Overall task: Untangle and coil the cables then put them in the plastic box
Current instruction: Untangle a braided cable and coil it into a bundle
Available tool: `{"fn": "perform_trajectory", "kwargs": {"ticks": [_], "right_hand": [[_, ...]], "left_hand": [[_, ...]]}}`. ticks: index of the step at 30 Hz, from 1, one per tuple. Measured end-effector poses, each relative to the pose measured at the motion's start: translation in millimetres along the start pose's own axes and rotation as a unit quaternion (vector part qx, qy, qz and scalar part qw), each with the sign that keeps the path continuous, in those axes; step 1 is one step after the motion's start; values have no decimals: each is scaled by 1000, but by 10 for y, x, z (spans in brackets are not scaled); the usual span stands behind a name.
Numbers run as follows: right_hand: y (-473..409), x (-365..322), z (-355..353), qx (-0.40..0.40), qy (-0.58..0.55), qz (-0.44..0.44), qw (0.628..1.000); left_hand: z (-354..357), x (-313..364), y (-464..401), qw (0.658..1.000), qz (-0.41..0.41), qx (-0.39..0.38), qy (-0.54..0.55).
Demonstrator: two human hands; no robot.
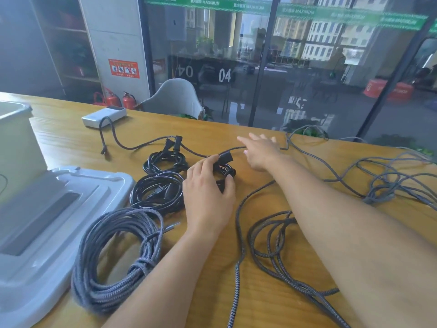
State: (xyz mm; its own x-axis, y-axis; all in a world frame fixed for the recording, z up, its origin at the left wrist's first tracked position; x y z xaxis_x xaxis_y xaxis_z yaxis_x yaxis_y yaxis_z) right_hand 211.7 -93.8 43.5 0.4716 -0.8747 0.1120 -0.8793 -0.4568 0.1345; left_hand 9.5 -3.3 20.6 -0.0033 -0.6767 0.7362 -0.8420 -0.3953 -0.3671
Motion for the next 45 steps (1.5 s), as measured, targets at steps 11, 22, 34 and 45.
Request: {"fn": "perform_trajectory", "kwargs": {"ticks": [11,22,34,45], "right_hand": [[223,409,-99,150,-155,66,974],[1480,1026,-283,212,-387,-19,897],[2514,1335,267,29,-386,-79,919],[2299,686,216,66,-475,-42,877]], "left_hand": [[16,6,-4,1000,0,-12,4],[56,73,41,996,29,-55,60],[142,168,130,981,23,-124,148],[303,506,393,946,151,-261,122]]}}
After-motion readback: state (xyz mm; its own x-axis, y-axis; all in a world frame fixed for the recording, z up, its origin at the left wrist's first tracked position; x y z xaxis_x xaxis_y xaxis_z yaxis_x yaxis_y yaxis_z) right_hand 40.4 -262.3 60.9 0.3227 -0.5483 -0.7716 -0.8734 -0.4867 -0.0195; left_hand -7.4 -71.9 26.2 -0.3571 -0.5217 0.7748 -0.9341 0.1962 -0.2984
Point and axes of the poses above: each hand's wrist, its own y-axis away from the middle knuckle, its own z-axis out of the palm, x = y × z, the point moved 4 cm from there along -y, towards the middle knuckle, and after that the axes turned 12 degrees about -x, right-handed, at the moved point
